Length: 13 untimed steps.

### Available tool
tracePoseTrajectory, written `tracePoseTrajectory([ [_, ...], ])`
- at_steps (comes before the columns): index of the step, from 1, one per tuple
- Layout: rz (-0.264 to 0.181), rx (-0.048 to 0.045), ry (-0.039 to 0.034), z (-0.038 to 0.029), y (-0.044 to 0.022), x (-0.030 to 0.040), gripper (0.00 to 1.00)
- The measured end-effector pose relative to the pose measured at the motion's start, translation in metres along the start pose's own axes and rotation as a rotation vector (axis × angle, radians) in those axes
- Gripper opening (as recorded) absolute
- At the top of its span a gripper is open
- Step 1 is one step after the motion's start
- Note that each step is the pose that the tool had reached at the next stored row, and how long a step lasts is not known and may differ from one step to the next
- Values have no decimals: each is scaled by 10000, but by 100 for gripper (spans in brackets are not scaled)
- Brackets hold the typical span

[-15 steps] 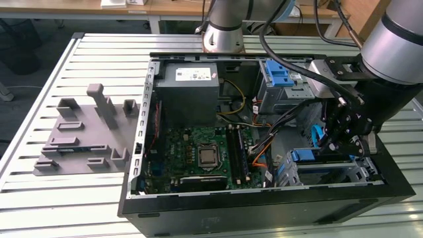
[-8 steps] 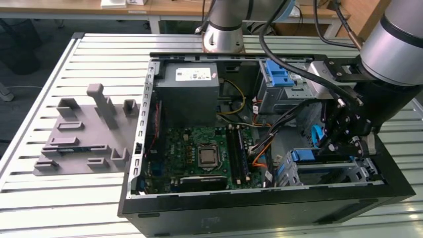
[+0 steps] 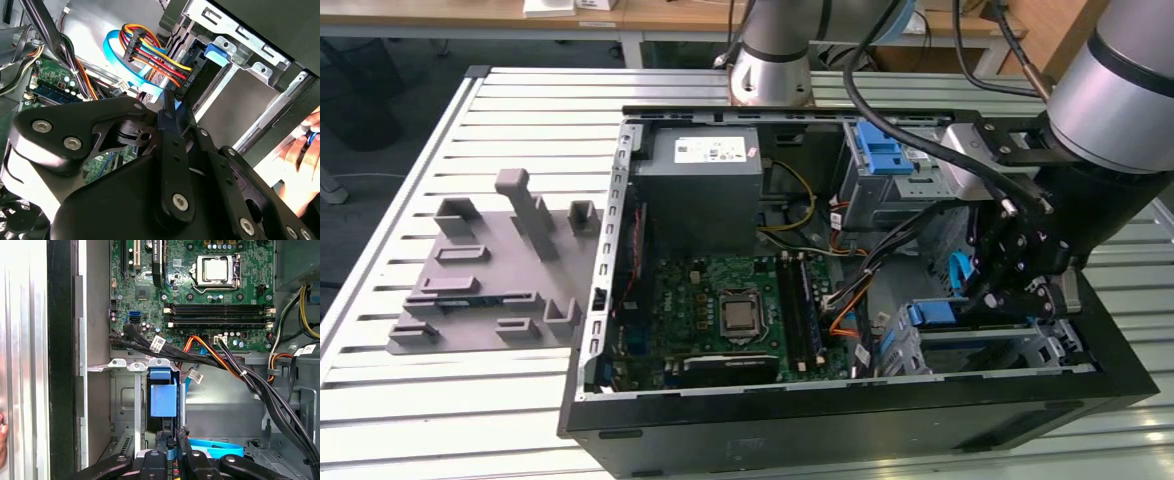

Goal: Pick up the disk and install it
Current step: 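Insert the second disk wire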

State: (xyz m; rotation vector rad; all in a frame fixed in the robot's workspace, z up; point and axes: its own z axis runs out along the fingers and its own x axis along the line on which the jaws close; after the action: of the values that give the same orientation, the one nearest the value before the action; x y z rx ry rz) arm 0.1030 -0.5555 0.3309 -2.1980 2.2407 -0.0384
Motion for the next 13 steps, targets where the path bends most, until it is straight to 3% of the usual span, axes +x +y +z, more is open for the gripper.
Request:
tracePoseTrajectory([
  [6,0,0,-7,-10,0,0,24],
  [7,0,0,-10,-14,0,0,31],
  [13,0,-1,-20,-51,-1,1,31],
])
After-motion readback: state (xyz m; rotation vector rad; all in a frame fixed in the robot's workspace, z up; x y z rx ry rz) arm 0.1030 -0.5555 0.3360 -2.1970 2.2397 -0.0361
